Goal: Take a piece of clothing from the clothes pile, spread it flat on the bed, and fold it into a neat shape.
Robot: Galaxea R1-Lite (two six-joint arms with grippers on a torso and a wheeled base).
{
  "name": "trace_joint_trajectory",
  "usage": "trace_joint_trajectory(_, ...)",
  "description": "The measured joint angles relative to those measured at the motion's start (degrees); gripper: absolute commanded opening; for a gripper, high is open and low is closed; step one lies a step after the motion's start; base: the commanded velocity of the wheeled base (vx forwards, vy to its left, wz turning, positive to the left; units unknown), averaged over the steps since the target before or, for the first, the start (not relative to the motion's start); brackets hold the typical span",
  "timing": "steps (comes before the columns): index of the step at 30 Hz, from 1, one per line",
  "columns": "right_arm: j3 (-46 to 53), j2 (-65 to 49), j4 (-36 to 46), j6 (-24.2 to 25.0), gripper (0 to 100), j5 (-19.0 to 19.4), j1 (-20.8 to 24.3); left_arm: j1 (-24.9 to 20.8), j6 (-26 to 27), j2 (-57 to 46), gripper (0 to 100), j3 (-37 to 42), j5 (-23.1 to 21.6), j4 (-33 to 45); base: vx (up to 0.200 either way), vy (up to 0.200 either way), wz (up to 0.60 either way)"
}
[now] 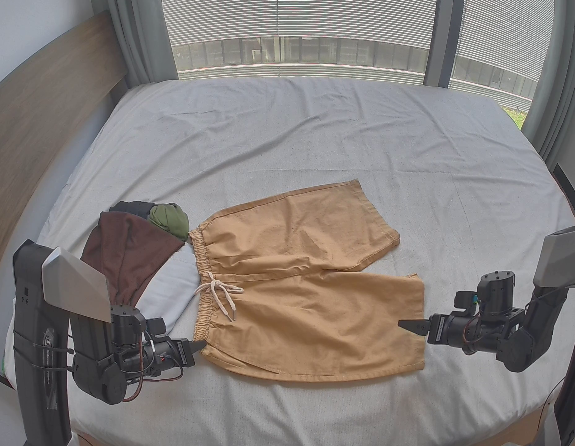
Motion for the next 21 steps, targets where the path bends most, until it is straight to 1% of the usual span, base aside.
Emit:
trace_joint_trajectory(2,1.4,1.2,-0.4,-1.0,100,-1.7,-0.6,0.0,0.0,0.0,0,0.0,0.0,0.0,0.0,0.0,0.0)
trace_joint_trajectory(4,2.6,2.1,-0.7,-1.2,100,-2.2,-0.9,0.0,0.0,0.0,0,0.0,0.0,0.0,0.0,0.0,0.0)
trace_joint_trajectory(13,5.5,5.5,-1.2,-1.2,100,-2.6,-0.6,-0.1,0.2,-0.1,0,0.1,0.0,0.0,0.0,0.0,0.0)
trace_joint_trajectory(17,5.7,8.1,-3.4,-0.9,100,-2.7,0.1,-0.1,0.2,-0.2,0,0.1,0.0,0.0,0.0,0.0,0.0)
trace_joint_trajectory(21,5.5,10.4,-5.6,0.0,100,-4.3,0.9,-0.1,0.2,-0.2,0,0.1,0.0,0.0,0.0,0.0,0.0)
